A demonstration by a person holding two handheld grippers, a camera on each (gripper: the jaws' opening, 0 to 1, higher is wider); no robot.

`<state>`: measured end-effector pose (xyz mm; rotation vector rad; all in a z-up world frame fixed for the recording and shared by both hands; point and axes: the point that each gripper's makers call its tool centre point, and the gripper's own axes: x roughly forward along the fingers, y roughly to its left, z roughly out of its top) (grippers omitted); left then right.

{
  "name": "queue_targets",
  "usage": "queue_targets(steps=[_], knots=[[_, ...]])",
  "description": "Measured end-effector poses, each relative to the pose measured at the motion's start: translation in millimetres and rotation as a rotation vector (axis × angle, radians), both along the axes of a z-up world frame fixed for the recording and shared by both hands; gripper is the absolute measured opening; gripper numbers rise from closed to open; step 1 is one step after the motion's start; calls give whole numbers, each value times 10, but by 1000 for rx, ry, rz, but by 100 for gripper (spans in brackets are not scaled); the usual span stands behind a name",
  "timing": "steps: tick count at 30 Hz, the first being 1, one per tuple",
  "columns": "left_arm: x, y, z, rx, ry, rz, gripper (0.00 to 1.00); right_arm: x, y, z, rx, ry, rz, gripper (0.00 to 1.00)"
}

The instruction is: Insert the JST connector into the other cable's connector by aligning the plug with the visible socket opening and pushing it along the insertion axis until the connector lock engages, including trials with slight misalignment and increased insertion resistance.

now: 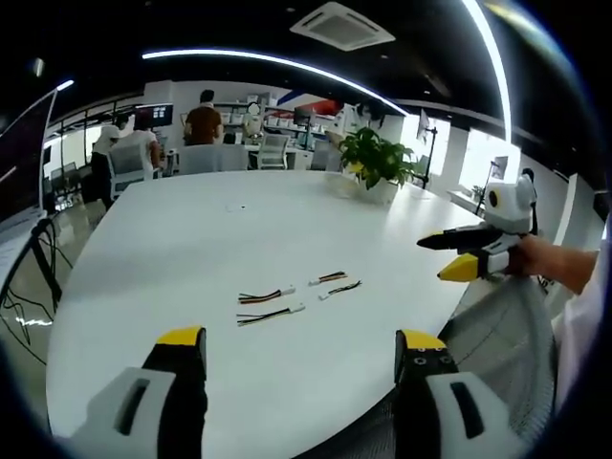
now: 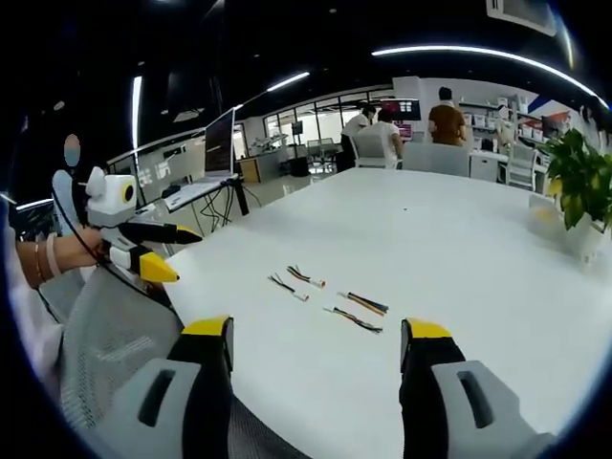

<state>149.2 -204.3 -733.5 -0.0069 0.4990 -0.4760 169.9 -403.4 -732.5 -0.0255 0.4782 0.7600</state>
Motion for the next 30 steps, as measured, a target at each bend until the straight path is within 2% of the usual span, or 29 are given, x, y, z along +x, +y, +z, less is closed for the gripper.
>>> queue_targets(steps=[14, 19, 30], knots=[[-1, 23, 38, -25, 0, 10, 78, 6, 3, 8, 5, -1, 0, 69], [4, 113, 3, 18, 9, 17, 78, 14, -14, 3, 4, 0, -6, 69], [61, 153, 56, 9, -8, 20, 77, 29, -21, 3, 9, 3, -10, 68]])
